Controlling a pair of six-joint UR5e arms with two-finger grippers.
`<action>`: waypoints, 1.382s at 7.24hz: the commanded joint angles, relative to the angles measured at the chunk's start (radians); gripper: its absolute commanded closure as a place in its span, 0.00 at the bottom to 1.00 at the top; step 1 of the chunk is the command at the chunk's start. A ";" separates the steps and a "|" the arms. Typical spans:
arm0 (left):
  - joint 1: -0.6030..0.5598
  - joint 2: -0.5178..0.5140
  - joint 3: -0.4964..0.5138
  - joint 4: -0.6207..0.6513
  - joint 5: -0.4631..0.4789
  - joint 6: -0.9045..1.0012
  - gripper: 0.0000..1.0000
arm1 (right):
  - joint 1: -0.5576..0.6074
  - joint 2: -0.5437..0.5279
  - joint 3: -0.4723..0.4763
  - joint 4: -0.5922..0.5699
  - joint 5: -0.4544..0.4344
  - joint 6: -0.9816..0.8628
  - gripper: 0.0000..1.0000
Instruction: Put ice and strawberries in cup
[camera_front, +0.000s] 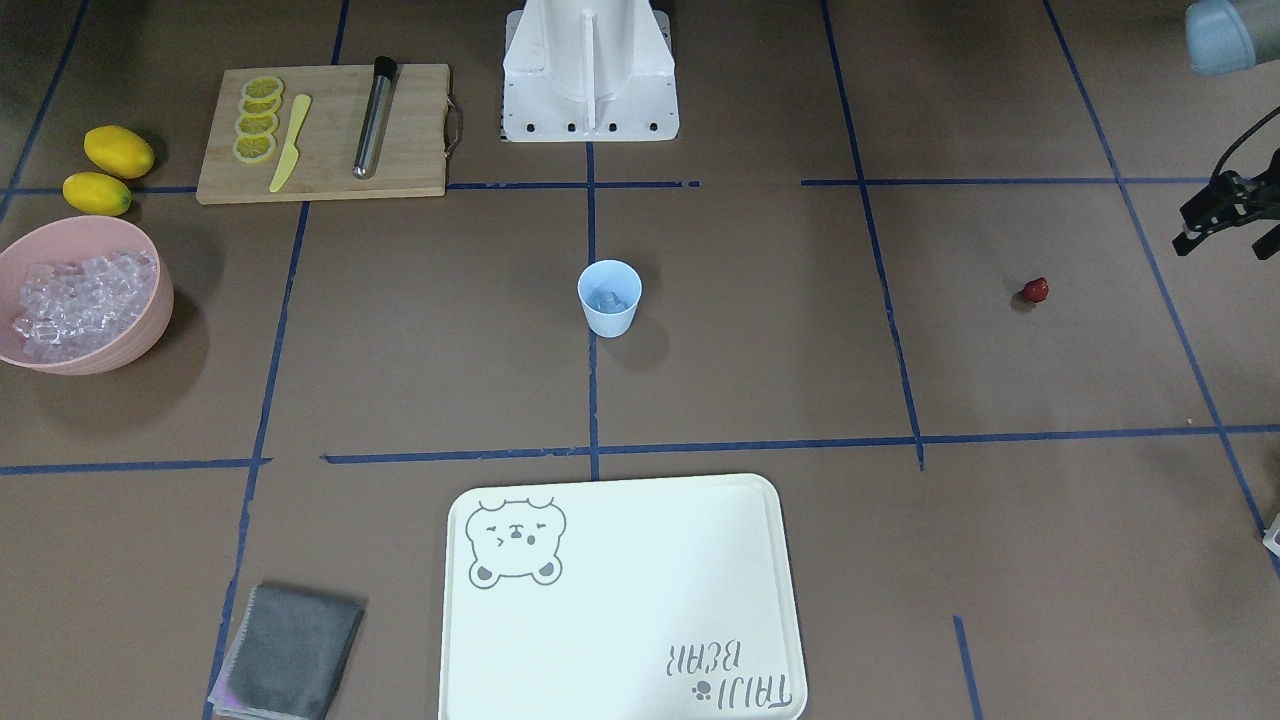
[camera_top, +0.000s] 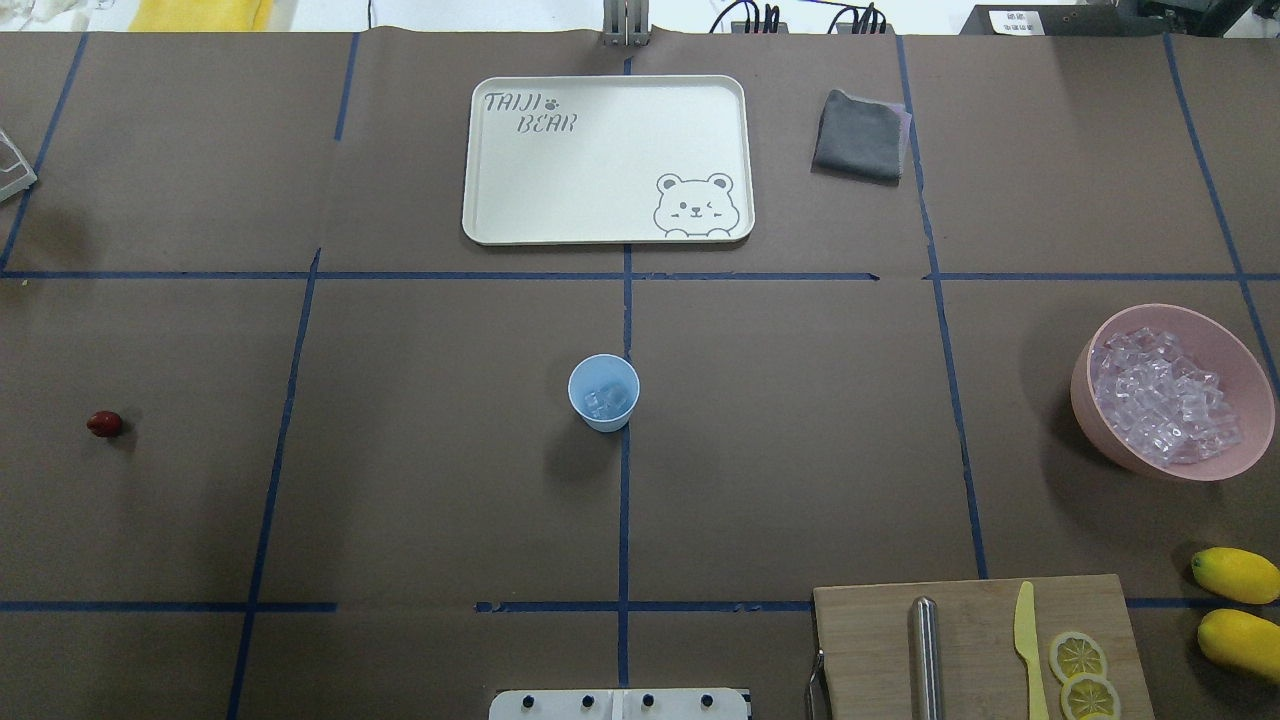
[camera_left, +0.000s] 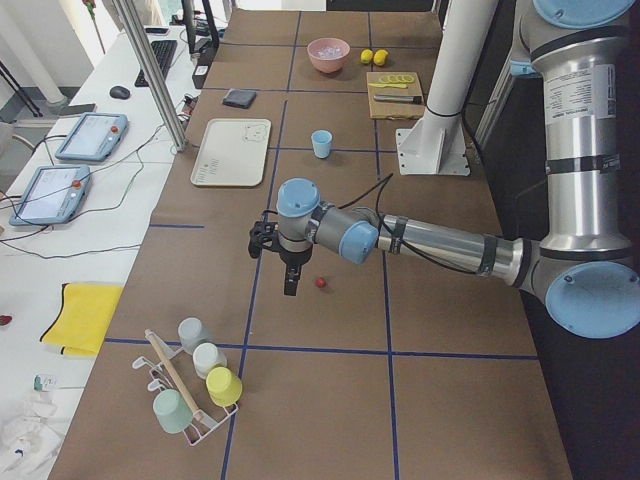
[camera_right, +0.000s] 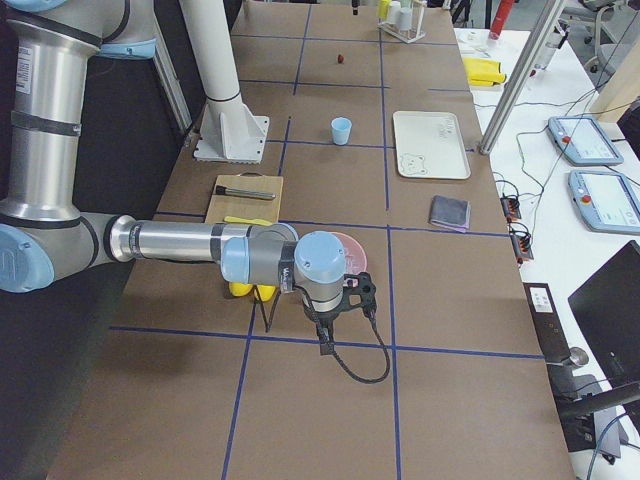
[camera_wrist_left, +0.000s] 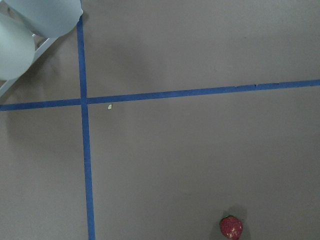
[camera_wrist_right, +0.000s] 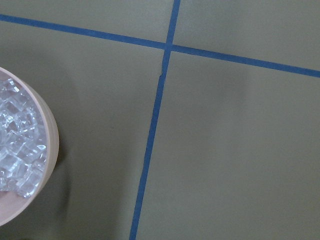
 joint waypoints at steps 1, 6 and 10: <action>0.111 0.014 0.071 -0.177 0.052 -0.145 0.00 | 0.000 0.000 0.001 0.000 0.000 0.000 0.00; 0.401 0.011 0.159 -0.411 0.233 -0.440 0.00 | 0.000 -0.002 0.002 0.000 0.000 0.000 0.00; 0.432 0.011 0.167 -0.408 0.235 -0.437 0.03 | 0.000 -0.002 0.001 -0.001 -0.002 0.000 0.00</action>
